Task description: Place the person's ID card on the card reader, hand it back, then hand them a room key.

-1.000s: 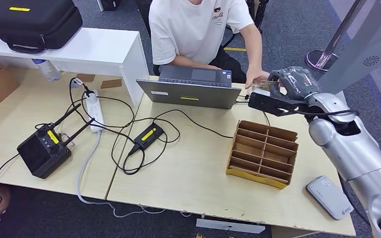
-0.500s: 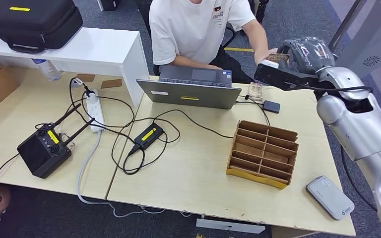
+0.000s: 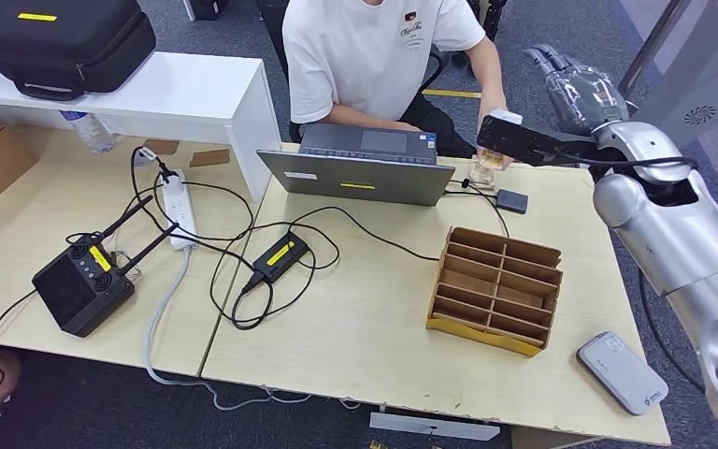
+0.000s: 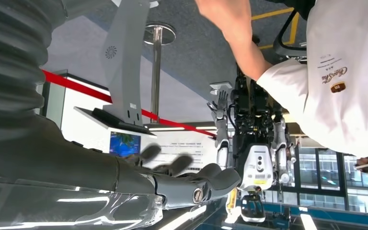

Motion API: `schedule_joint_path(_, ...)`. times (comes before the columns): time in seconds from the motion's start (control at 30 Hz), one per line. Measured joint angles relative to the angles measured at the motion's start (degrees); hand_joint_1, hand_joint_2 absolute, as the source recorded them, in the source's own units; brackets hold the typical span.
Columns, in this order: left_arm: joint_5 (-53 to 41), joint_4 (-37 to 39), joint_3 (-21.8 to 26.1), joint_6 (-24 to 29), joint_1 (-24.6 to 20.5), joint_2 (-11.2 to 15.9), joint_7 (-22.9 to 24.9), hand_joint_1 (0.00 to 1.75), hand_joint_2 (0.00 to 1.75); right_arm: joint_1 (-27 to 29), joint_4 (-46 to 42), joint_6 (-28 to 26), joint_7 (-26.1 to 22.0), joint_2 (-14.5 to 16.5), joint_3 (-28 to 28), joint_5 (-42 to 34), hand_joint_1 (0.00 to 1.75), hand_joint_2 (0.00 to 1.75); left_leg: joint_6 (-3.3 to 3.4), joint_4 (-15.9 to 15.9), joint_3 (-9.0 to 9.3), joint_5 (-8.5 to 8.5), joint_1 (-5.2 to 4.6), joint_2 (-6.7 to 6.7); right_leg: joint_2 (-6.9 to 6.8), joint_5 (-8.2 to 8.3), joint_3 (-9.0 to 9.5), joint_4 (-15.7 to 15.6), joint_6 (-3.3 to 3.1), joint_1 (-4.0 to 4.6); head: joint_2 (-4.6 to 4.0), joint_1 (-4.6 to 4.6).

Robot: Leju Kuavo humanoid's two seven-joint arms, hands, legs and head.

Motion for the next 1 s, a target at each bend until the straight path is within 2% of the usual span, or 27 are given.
schedule_joint_path(0.17, 0.1, 0.0, 0.0, 0.5, 0.0, 0.0, 0.1, 0.0, 1.75, 0.0, 0.5, -0.4, -0.2, 0.1, 0.2, 0.1, 0.0, 1.75, 0.0, 0.0, 0.0, 0.0, 0.0, 0.0, 0.0, 0.0, 0.0, 0.0, 0.0, 0.0, 0.0, 0.01)
schedule_joint_path(0.33, -0.1, 0.0, 0.0, -1.2, 0.0, 1.0, 0.0, 0.0, 1.75, 0.0, 1.3, -1.8, 0.4, 0.1, 0.7, 2.2, 0.0, 1.75, 0.0, 0.0, 0.02, 0.0, 0.01, 0.01, 0.01, 0.0, -0.03, 0.0, 0.0, 0.0, 0.0, -0.01)
schedule_joint_path(0.4, -0.1, 0.0, 0.0, -1.4, 0.0, 1.3, 0.0, 0.0, 1.75, -0.1, 1.7, -2.1, 0.7, -0.7, 1.1, 3.7, 0.0, 1.75, 0.01, 0.0, 0.02, 0.01, 0.01, -0.05, -0.05, 0.0, -0.05, 0.0, 0.0, 0.0, 0.0, -0.01)
schedule_joint_path(0.47, 0.3, 0.0, 0.0, -1.3, 0.1, 1.4, 0.0, 0.0, 1.75, -0.1, 2.0, -2.0, 0.8, -3.2, 1.4, 4.8, 0.0, 1.75, 0.02, 0.1, 0.01, 0.03, 0.01, -0.24, -0.24, -0.01, -0.06, -0.1, 0.01, -0.01, 0.0, -0.01)
schedule_joint_path(0.53, 0.8, 0.0, 0.0, -1.1, 0.2, 1.5, 0.6, 0.0, 1.75, -0.4, 2.1, -1.2, 0.5, -8.0, 1.3, 4.5, 0.0, 1.75, 0.06, 0.2, -0.06, 0.06, 0.01, -0.58, -0.58, -0.03, -0.02, -0.1, 0.04, -0.01, 0.0, -0.01)
schedule_joint_path(0.57, 1.2, 0.0, 0.0, -1.0, 0.4, 1.6, 1.0, 0.0, 1.75, -0.6, 2.1, -0.5, 0.2, -11.3, 1.0, 3.8, 0.0, 1.75, 0.09, 0.3, -0.13, 0.08, 0.0, -0.8, -0.81, -0.04, 0.03, -0.2, 0.06, -0.02, 0.0, -0.01)
schedule_joint_path(0.67, 2.6, 0.0, 0.5, -0.2, 1.0, 1.6, 3.4, 0.0, 1.75, -1.2, 1.4, 3.4, -0.6, -24.2, -0.7, -0.5, 0.0, 1.75, 0.22, 0.3, -0.43, 0.11, 0.0, -1.49, -1.5, -0.13, 0.17, -0.4, 0.2, -0.03, 0.0, 0.07)
schedule_joint_path(0.8, 3.9, 0.0, 2.0, 0.3, 1.8, 1.5, 6.0, 0.0, 1.75, 0.0, -0.1, 7.0, -0.8, -42.8, -3.7, -7.5, 0.0, 1.75, 0.45, 0.3, -0.64, -0.04, 0.0, -1.78, -1.82, -0.26, 0.28, -0.6, 0.41, -0.04, 0.01, 0.08)
schedule_joint_path(0.9, 4.3, 0.2, 3.0, 0.8, 1.9, 1.2, 7.4, 0.0, 1.75, 3.0, 1.2, 5.6, -2.1, -55.0, -4.6, -12.9, 0.0, 1.75, 0.63, 0.2, -0.54, -0.25, -0.02, -1.69, -1.71, -0.38, 0.37, -0.8, 0.52, -0.04, 0.0, 0.21)
schedule_joint_path(1.0, 4.5, 0.3, 3.8, 1.2, 1.7, 0.9, 8.8, 0.0, 1.75, 4.8, 6.3, 1.8, -5.1, -63.7, -2.8, -18.0, 0.0, 1.75, 0.65, 0.2, -0.27, -0.47, -0.03, -1.3, -1.29, -0.43, 0.41, -0.8, 0.5, -0.04, -0.01, 0.07)
